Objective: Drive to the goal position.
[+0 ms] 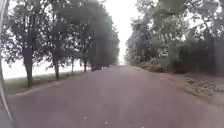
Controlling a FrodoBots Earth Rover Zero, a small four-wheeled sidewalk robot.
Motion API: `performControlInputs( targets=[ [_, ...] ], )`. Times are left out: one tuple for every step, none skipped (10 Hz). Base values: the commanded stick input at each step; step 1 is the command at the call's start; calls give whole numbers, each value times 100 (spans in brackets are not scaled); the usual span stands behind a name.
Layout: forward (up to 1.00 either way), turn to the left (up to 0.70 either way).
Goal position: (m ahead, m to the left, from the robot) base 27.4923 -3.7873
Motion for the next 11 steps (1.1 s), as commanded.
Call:
performControlInputs(
  targets=[
    [70, 0],
    [70, 0],
    [70, 0],
    [70, 0],
    [70, 0],
    [70, 0],
    [70, 0],
    [70, 0],
    [70, 0],
    [70, 0],
    [70, 0]
  ],
)
